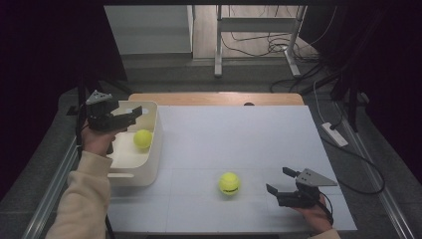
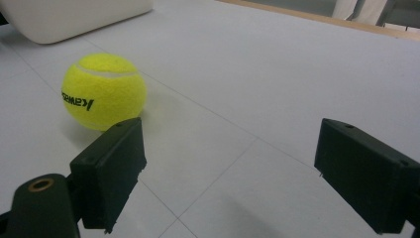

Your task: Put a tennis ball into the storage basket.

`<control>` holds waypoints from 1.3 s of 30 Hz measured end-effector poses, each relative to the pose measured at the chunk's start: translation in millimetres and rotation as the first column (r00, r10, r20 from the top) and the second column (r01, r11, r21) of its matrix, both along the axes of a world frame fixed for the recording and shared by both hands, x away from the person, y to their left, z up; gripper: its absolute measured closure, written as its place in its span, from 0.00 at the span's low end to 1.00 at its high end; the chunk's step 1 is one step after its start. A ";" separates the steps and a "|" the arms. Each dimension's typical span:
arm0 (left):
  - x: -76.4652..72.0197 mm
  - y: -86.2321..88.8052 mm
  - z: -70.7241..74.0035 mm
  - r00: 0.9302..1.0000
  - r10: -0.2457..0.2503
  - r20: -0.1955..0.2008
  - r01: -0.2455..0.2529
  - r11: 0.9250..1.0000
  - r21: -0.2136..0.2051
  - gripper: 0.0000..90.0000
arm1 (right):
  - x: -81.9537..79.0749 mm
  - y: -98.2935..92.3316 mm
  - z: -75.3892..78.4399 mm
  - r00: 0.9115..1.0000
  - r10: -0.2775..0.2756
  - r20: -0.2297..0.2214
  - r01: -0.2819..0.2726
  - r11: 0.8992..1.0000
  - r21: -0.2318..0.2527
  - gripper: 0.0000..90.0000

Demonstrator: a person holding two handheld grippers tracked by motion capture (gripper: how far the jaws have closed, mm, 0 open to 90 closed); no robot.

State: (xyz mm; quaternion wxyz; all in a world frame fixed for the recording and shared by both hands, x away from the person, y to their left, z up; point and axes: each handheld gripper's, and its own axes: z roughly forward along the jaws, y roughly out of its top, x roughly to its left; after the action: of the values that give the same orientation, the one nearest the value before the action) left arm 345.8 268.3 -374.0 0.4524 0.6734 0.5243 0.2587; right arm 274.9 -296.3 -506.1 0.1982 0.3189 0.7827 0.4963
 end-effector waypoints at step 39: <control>-41.0 -42.6 -2.9 0.968 -0.243 0.064 0.249 0.964 -0.091 0.13 | 8.0 -4.7 -1.7 0.999 -0.025 -0.027 0.027 0.998 0.065 0.15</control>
State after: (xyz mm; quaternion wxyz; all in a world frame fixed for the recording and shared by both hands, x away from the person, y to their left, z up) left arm 304.8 225.7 -376.9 0.5273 0.7031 0.4367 0.1920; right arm 282.9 -301.0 -507.7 0.1840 0.3417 0.7645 0.5147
